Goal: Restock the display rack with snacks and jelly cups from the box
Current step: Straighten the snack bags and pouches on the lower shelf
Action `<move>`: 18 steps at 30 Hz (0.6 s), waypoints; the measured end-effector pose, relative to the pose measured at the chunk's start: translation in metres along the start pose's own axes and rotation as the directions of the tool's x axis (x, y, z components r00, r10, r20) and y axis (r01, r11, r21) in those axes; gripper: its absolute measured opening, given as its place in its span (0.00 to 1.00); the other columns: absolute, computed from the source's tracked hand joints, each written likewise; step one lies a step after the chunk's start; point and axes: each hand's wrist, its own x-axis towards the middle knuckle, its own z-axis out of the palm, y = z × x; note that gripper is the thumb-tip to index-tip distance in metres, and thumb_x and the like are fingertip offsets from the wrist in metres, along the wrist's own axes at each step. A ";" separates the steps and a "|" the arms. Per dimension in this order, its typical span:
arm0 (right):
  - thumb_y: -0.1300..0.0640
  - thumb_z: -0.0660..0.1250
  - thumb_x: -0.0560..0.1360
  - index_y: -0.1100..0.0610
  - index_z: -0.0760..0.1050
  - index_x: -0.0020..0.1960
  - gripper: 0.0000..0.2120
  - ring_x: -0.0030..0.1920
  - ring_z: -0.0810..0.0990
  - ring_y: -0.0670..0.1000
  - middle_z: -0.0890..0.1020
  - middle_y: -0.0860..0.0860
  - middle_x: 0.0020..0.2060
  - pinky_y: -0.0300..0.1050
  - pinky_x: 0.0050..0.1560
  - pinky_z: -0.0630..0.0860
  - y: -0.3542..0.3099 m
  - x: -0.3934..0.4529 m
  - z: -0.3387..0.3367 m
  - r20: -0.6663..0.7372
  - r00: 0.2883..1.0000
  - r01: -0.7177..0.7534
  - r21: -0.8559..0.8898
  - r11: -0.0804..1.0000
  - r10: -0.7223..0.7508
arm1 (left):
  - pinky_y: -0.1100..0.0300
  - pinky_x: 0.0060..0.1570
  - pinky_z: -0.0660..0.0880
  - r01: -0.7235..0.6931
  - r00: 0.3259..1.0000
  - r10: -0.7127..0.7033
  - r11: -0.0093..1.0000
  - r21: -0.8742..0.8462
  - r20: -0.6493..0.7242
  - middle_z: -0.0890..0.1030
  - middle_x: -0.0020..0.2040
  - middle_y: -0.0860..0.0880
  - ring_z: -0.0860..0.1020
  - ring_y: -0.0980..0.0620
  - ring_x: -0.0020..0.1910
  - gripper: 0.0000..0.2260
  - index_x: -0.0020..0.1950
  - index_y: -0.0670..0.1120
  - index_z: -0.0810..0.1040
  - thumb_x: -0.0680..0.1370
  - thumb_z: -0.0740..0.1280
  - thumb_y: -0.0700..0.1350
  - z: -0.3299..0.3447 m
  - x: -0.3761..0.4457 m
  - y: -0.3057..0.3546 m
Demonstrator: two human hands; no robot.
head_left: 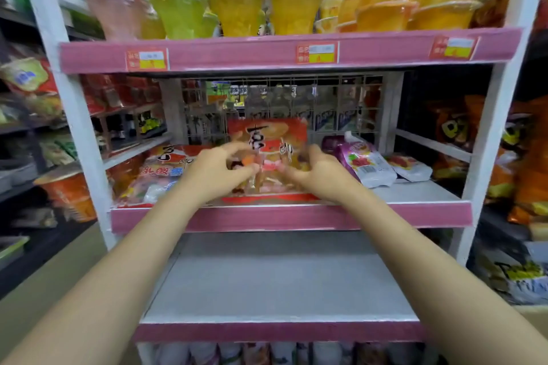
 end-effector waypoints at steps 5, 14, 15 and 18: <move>0.30 0.60 0.75 0.56 0.62 0.71 0.37 0.66 0.71 0.63 0.67 0.61 0.68 0.56 0.63 0.72 -0.001 0.015 0.008 -0.048 0.997 -0.061 -0.110 0.992 0.056 | 0.51 0.66 0.68 -0.010 0.999 0.019 0.982 0.187 -0.051 0.71 0.70 0.50 0.69 0.46 0.69 0.22 0.72 0.56 0.73 0.80 0.60 0.61 0.012 -0.002 -0.023; 0.35 0.53 0.80 0.50 0.49 0.81 0.35 0.77 0.58 0.60 0.51 0.59 0.79 0.50 0.74 0.58 -0.020 0.022 0.041 0.192 0.979 0.081 -0.067 0.994 -0.067 | 0.50 0.77 0.47 -0.067 0.993 0.041 0.964 0.259 0.106 0.51 0.81 0.54 0.51 0.50 0.80 0.25 0.80 0.60 0.55 0.82 0.49 0.63 0.031 -0.008 -0.037; 0.35 0.53 0.81 0.49 0.51 0.81 0.34 0.77 0.58 0.60 0.52 0.59 0.79 0.51 0.74 0.59 -0.018 0.020 0.041 0.187 0.978 0.113 -0.082 0.990 -0.097 | 0.51 0.77 0.46 -0.074 0.993 0.045 0.957 0.281 0.107 0.51 0.81 0.54 0.51 0.50 0.80 0.25 0.80 0.61 0.54 0.82 0.48 0.63 0.032 -0.010 -0.037; 0.40 0.55 0.82 0.47 0.57 0.79 0.28 0.75 0.63 0.58 0.61 0.57 0.75 0.51 0.72 0.62 -0.015 0.018 0.039 0.122 0.969 0.220 -0.020 0.975 -0.216 | 0.51 0.77 0.47 -0.062 0.998 0.057 0.954 0.292 0.026 0.54 0.81 0.53 0.53 0.48 0.80 0.25 0.80 0.60 0.54 0.82 0.48 0.63 0.036 -0.014 -0.035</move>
